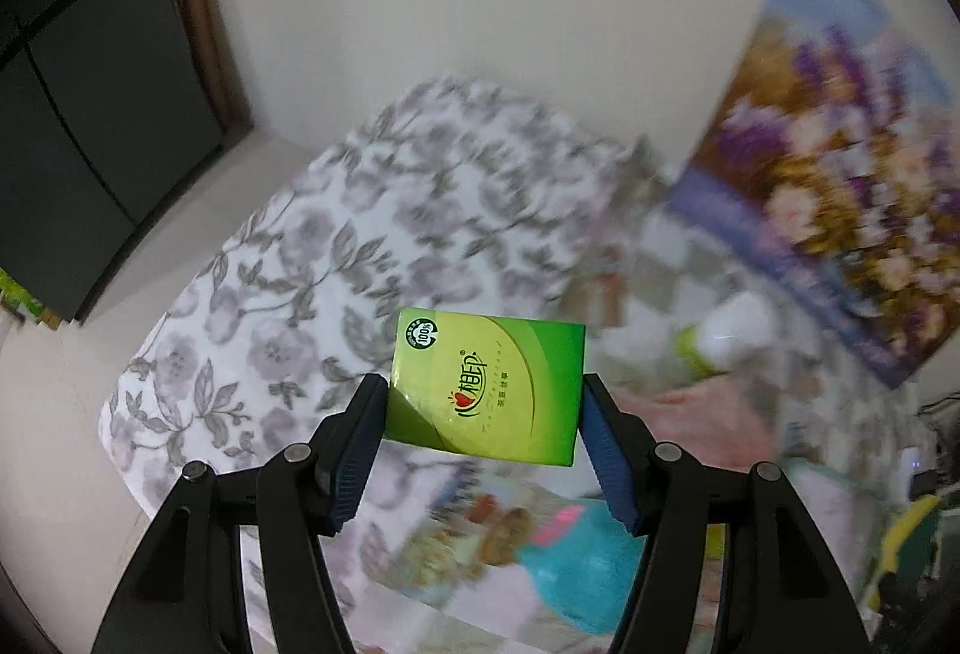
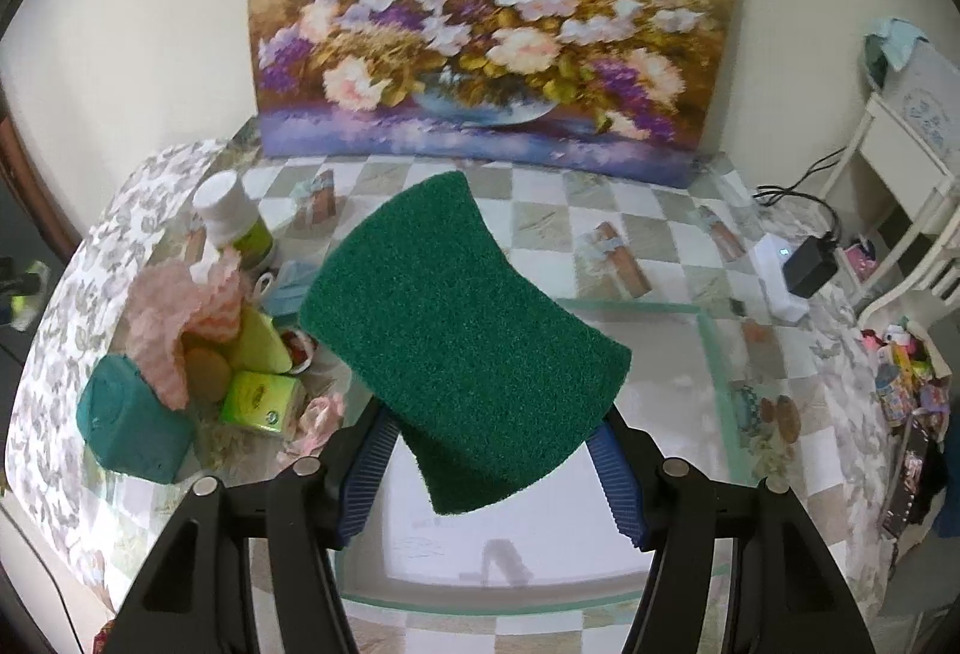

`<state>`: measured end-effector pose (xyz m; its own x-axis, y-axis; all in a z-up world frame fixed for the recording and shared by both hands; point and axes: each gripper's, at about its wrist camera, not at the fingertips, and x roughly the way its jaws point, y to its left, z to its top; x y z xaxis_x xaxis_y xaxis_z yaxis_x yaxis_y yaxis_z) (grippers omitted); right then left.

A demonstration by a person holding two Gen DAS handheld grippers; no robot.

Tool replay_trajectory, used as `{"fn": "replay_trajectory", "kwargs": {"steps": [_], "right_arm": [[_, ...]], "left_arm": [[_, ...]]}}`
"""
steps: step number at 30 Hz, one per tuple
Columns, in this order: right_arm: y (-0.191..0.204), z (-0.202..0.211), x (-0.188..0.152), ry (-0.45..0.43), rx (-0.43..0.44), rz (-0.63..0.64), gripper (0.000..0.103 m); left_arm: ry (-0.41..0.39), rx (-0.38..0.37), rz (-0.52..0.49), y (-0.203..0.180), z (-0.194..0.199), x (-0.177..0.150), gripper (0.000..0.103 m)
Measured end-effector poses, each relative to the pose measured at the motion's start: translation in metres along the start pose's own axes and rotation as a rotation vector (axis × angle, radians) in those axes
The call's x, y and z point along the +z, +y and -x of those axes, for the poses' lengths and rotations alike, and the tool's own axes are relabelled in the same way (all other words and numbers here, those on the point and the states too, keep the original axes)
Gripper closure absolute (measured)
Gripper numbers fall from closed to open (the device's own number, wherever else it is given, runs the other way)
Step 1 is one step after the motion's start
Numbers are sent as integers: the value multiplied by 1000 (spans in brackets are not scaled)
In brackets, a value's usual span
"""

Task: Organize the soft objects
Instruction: 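Lift the scouring pad with the right gripper while the left gripper grasps the green tissue pack, then carry the tissue pack into the white tray and open the left gripper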

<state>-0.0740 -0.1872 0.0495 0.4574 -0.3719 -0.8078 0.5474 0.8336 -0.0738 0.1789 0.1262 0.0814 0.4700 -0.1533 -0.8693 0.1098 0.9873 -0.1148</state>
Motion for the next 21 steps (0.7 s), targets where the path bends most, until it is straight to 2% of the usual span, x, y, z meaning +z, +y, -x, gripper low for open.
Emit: {"fn": "replay_trajectory", "kwargs": {"steps": [7, 12, 15, 18, 21], "right_arm": [[-37, 19, 0, -39, -16, -72, 37], [-75, 29, -2, -57, -96, -140, 36], [-96, 34, -7, -61, -124, -183, 36], [-121, 35, -13, -56, -148, -238, 36], [-138, 33, -18, -43, -175, -271, 36]], "left_arm": [[-118, -121, -85, -72, 68, -29, 38], [-159, -194, -166, -129, 99, -58, 38], [-149, -231, -211, -161, 104, -77, 38], [-104, -278, -260, -194, 95, -100, 37], [-60, -288, -306, -220, 82, -124, 38]]}}
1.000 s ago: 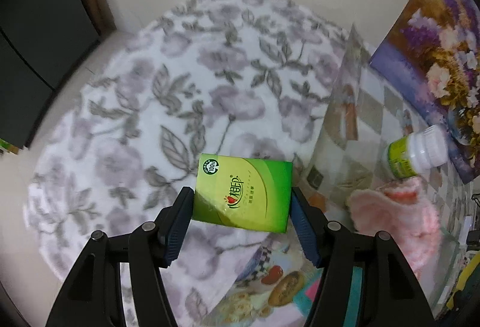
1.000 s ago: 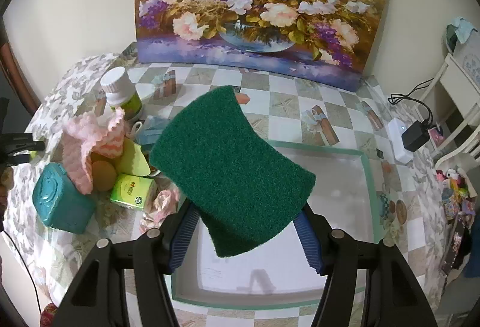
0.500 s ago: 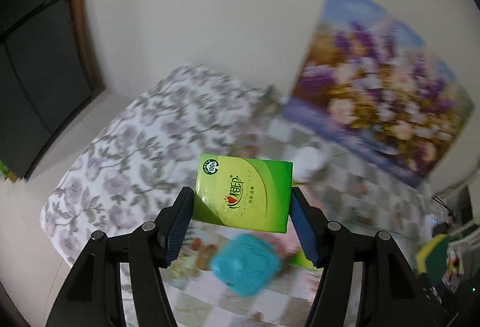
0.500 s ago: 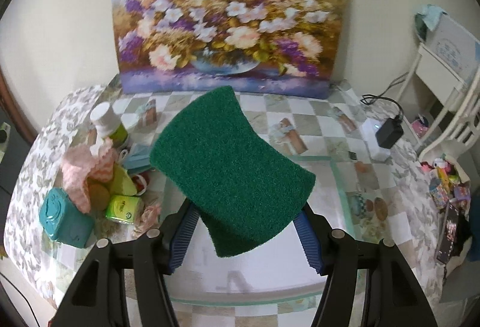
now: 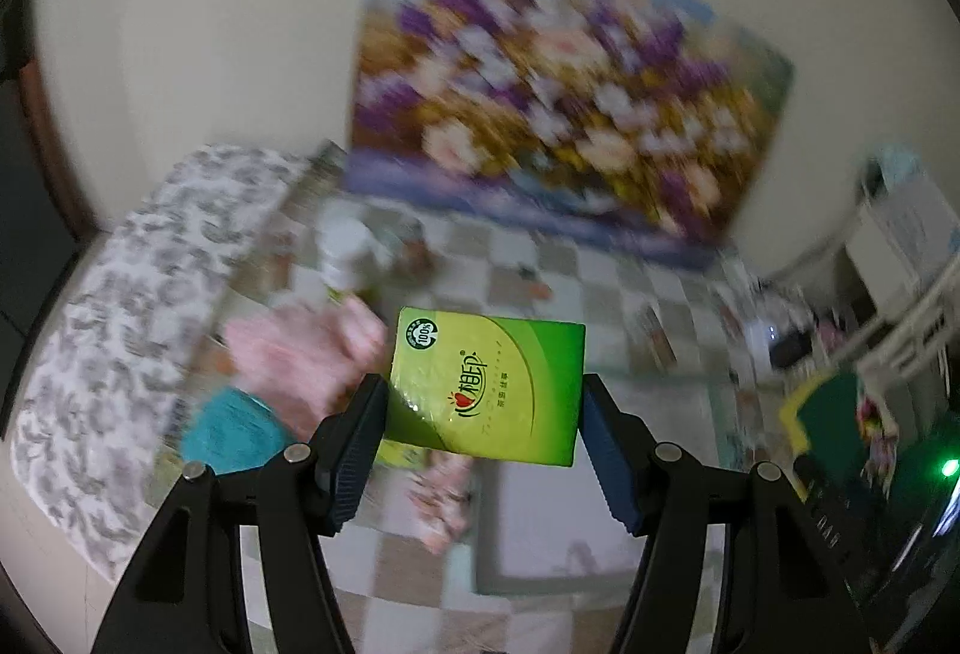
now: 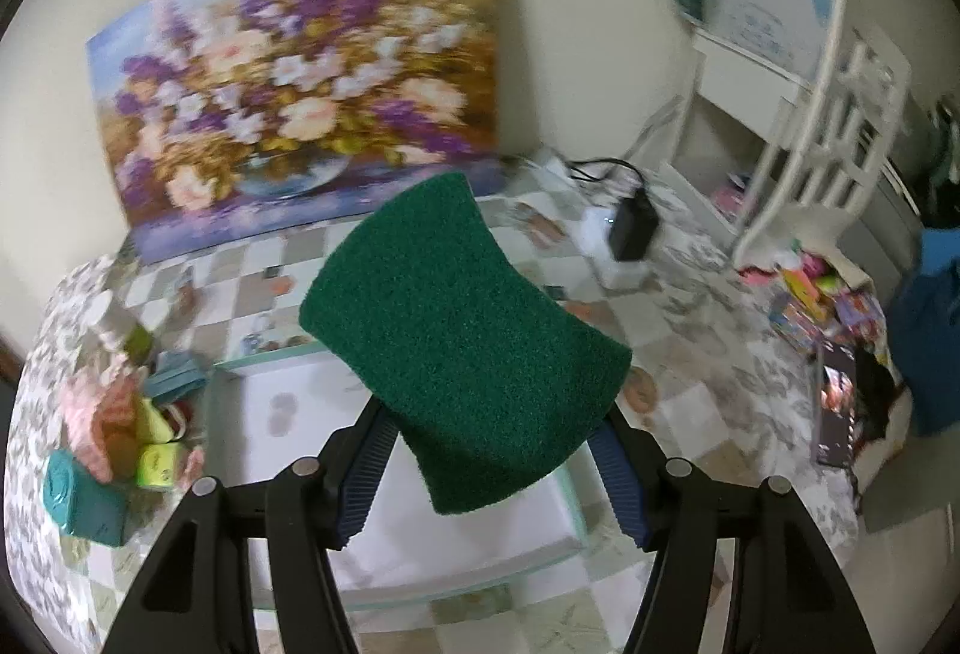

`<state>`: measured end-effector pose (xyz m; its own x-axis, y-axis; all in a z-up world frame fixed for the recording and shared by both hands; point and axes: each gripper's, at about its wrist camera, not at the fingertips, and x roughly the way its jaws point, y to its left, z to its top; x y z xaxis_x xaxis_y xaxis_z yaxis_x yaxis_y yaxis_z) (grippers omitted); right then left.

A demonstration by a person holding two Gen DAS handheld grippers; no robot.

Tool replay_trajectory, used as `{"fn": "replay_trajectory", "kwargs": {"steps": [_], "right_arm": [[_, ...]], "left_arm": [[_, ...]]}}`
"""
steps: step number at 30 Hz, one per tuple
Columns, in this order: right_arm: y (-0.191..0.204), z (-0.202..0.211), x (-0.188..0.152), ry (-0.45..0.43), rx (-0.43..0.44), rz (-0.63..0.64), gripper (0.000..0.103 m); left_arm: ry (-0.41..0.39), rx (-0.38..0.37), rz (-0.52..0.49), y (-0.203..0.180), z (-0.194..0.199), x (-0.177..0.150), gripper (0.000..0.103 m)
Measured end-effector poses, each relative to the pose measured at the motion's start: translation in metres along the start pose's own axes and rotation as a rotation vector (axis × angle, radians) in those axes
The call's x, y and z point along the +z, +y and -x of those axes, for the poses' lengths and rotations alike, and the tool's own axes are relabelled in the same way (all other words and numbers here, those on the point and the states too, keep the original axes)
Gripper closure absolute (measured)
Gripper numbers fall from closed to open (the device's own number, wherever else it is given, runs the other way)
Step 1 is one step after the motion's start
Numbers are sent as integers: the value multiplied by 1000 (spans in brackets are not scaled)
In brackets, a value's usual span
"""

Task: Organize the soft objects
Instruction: 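Carry the tissue pack into the white tray and open the left gripper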

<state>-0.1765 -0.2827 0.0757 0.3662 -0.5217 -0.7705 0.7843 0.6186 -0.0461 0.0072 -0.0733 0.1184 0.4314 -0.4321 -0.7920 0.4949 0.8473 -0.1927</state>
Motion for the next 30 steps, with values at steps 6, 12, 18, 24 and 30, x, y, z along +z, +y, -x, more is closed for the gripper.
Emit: {"fn": "replay_trajectory", "kwargs": {"steps": [6, 12, 18, 24, 30], "right_arm": [[-15, -10, -1, 32, -37, -30, 35], [-6, -46, -7, 126, -18, -8, 35], [13, -100, -34, 300, 2, 44, 35], [13, -131, -55, 412, 8, 37, 35], [12, -147, -64, 468, -11, 30, 35]], "left_arm": [[125, -15, -66, -36, -57, -40, 37], [254, 15, -105, -43, -107, -70, 37], [335, 30, -124, -43, -131, -89, 37], [377, 32, -166, -54, -144, -97, 37], [419, 53, -197, -63, -158, -106, 37]]}}
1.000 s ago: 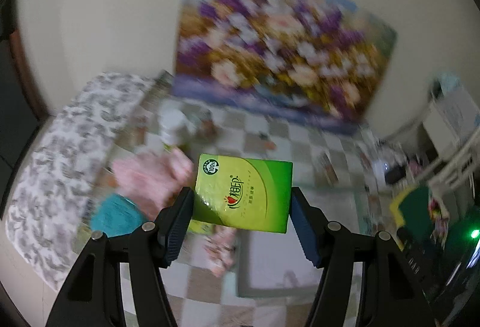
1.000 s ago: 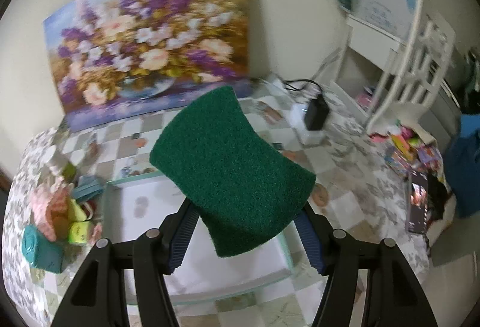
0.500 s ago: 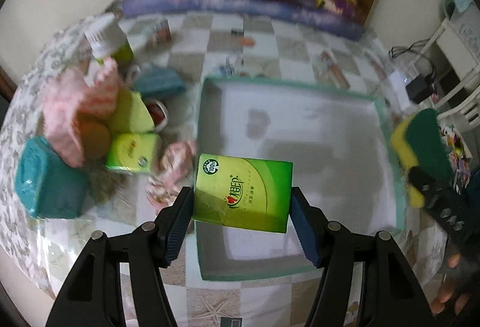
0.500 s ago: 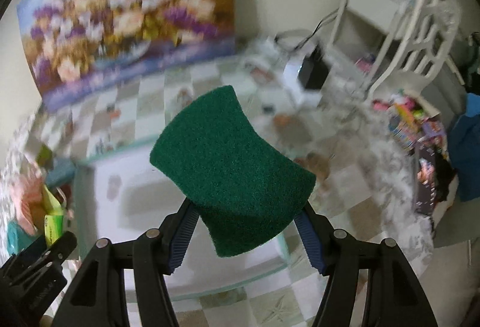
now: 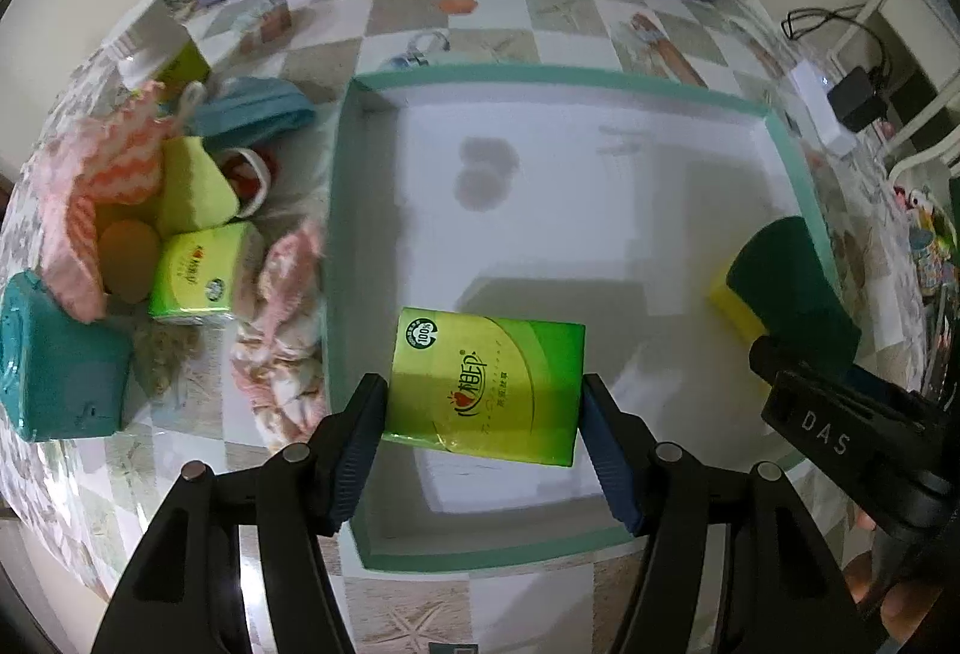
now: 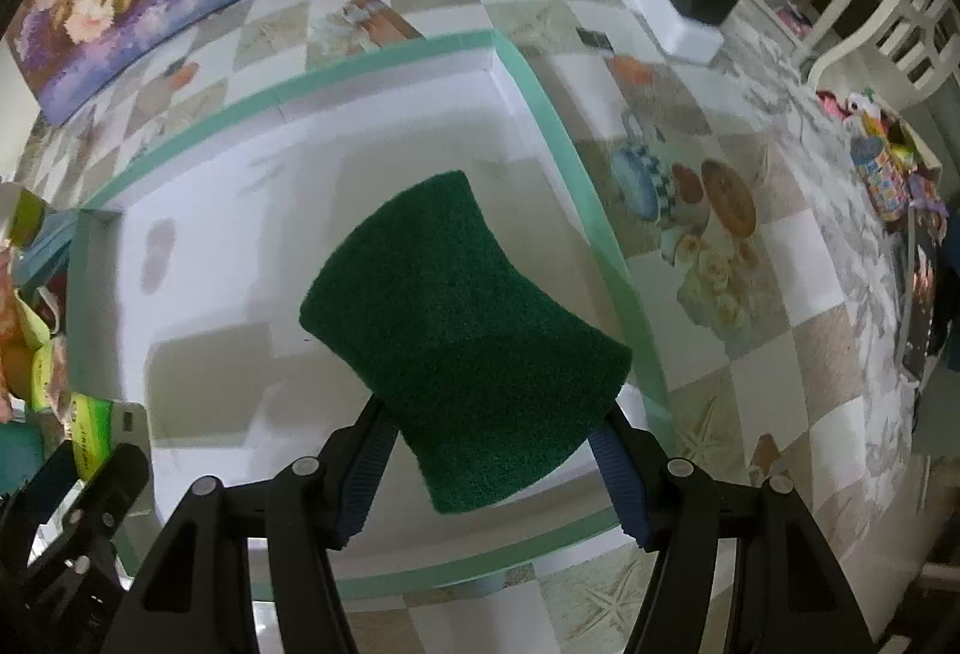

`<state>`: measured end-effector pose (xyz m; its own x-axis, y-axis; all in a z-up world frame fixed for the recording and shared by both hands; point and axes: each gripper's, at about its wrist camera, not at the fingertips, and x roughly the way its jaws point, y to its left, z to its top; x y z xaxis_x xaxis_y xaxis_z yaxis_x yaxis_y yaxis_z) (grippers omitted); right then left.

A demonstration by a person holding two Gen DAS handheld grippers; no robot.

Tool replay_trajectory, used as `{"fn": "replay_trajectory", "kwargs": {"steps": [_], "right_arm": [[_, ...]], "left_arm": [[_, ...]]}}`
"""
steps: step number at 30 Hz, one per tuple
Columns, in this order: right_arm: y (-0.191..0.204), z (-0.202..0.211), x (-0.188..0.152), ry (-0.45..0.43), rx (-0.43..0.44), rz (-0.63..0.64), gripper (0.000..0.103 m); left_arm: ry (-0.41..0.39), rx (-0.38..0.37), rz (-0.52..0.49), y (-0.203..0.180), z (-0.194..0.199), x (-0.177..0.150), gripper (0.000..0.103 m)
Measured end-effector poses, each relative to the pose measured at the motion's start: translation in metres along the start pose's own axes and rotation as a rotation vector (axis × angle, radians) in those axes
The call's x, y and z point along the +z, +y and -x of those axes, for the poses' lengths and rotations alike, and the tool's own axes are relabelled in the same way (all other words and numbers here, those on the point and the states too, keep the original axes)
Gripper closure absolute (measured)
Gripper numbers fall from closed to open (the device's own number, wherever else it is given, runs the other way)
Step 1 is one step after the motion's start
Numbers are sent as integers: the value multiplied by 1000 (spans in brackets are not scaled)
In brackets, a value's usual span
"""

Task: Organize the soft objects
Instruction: 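Carry the tissue pack into the white tray and open the left gripper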

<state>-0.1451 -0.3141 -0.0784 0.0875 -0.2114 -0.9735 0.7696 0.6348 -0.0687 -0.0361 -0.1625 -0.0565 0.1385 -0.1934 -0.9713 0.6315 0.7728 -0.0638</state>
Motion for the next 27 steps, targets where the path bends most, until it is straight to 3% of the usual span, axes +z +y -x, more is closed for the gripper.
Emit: {"fn": "replay_trajectory", "kwargs": {"steps": [19, 21, 22, 27], "right_arm": [[2, -19, -2, 71, -28, -11, 27], [1, -12, 1, 56, -32, -9, 27], [0, -9, 3, 45, -31, -9, 27], [-3, 15, 7, -21, -32, -21, 25]], "left_arm": [[7, -7, -61, -10, -12, -2, 37], [-8, -22, -59, -11, -8, -1, 30], [-15, -25, -58, -11, -6, 0, 20], [-42, -63, -42, -6, 8, 0, 19]]}}
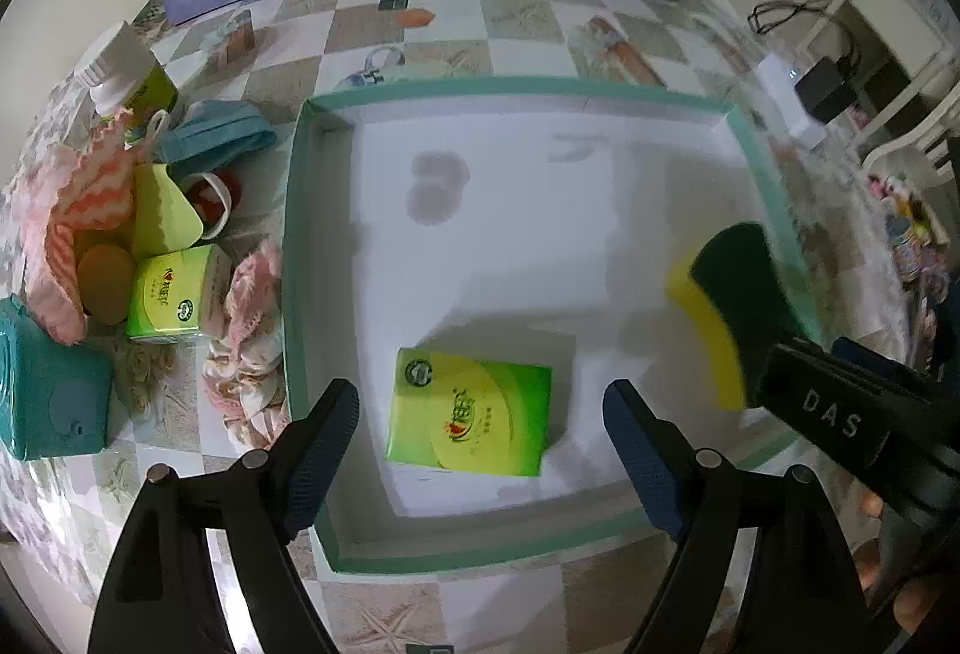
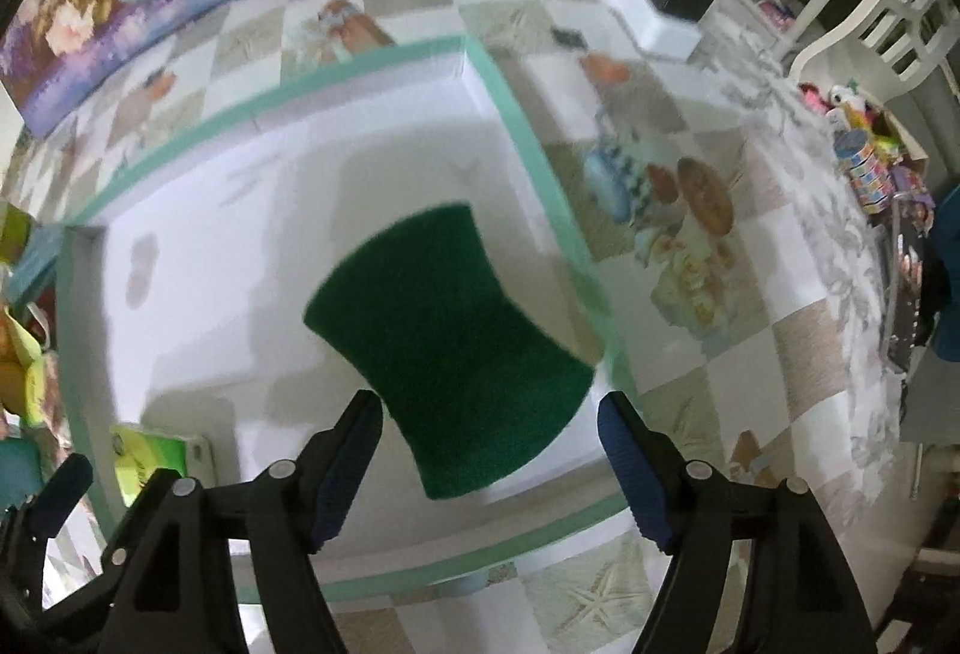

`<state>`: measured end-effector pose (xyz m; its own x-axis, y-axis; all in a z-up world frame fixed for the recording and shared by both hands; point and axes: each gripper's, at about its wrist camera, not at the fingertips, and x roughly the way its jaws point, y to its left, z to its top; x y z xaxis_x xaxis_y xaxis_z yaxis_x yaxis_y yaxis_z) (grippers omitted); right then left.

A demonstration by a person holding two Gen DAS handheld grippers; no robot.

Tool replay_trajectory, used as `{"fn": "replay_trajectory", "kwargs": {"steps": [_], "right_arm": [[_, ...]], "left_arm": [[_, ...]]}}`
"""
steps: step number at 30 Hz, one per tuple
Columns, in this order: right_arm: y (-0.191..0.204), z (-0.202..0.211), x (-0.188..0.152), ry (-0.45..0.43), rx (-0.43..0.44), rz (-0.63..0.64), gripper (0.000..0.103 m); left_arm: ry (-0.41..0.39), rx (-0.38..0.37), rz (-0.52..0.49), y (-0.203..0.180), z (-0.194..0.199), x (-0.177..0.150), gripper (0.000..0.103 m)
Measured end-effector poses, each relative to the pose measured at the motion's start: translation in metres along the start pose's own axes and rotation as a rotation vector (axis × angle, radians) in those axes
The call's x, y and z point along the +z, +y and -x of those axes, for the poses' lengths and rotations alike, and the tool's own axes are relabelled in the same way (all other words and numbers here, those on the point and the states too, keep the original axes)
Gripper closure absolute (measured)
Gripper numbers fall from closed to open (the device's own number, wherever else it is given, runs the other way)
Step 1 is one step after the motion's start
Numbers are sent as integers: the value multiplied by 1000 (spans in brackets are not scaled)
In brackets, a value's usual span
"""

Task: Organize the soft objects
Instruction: 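Carry the tissue pack into the white tray and open the left gripper, then lower the scouring pad into the tray and open the right gripper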

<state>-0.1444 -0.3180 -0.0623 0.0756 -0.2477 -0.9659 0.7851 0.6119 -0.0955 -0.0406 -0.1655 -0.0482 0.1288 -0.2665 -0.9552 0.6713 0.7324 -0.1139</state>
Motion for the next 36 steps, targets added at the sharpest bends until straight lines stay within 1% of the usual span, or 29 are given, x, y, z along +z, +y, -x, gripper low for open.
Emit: {"fn": "replay_trajectory", "kwargs": {"steps": [3, 4, 9, 11, 14, 17, 19, 21, 23, 25, 28, 30, 36], "right_arm": [[-7, 14, 2, -41, -1, -16, 25], [-14, 18, 4, -53, 0, -20, 25], [-22, 41, 5, -113, 0, -42, 24], [-22, 50, 5, -132, -1, -47, 24], [-23, 59, 5, -156, -2, -50, 23], [-21, 66, 3, -183, 1, -46, 20], [-19, 74, 3, -211, 39, -50, 17], [-16, 81, 2, -240, 83, -54, 0], [-11, 89, 2, -280, 127, -54, 0], [-5, 93, 1, -301, 154, -49, 0], [2, 93, 0, -297, 178, -45, 0], [6, 90, -1, -284, 180, -41, 0], [16, 84, -3, -267, 173, -4, 0]], "left_arm": [[-25, -19, 24, 4, 10, 2, 18], [-36, -25, 39, 8, 14, 3, 15], [-55, -84, 128, 25, 24, 9, 13], [-59, -98, 149, 32, 27, 11, 4], [-81, -103, 182, 43, 33, 13, 4], [-112, -114, 219, 56, 40, 16, 4], [-139, -115, 244, 67, 46, 18, 3], [-172, -117, 275, 79, 54, 20, 3], [-210, -113, 307, 91, 62, 21, 2], [-258, -114, 343, 105, 72, 21, 0], [-312, -115, 404, 127, 84, 19, 0], [-330, -105, 436, 138, 88, 18, 0], [-378, -36, 523, 176, 104, 11, 0]]}}
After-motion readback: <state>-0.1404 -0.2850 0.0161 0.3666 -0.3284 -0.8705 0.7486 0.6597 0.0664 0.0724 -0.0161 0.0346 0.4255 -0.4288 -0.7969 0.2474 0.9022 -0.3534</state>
